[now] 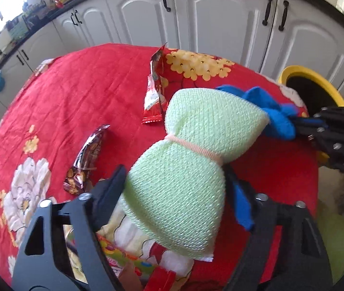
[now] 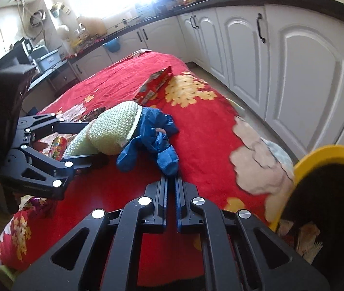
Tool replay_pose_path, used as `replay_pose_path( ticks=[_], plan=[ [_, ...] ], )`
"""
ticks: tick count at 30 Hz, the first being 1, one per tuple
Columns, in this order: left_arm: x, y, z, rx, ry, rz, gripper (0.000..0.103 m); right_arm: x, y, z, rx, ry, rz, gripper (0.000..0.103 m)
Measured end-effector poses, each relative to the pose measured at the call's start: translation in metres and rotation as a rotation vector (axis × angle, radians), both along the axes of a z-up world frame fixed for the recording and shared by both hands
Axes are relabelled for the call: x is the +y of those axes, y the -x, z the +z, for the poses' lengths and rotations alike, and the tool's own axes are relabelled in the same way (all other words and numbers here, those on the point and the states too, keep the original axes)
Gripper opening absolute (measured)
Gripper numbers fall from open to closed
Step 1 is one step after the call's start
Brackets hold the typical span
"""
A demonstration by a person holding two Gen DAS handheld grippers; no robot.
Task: Collect trash
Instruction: 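Grasp the green mesh sponge with the left tool while the right tool grasps the blue glove, then carry the green sponge and blue glove over the yellow bin with both tools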
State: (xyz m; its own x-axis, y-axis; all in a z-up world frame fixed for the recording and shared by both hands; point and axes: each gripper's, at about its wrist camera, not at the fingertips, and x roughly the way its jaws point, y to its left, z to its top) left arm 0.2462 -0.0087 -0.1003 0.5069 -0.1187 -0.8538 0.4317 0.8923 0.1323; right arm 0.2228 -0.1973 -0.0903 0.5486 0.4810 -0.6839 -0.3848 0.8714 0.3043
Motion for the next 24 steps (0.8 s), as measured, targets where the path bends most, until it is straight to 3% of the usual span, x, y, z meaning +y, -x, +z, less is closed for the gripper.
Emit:
replay_pose_path(
  ticks=[7,24],
  plan=[
    [-0.005,0.011,0.004,-0.014,0.032,0.011,0.057,-0.016,0.013,0.004,-0.002,-0.018,-0.031,0.004],
    [-0.015,0.050,0.042,-0.124,0.234,0.108,0.057,-0.028,0.043,0.040,-0.094,-0.042,-0.013,0.003]
  ],
)
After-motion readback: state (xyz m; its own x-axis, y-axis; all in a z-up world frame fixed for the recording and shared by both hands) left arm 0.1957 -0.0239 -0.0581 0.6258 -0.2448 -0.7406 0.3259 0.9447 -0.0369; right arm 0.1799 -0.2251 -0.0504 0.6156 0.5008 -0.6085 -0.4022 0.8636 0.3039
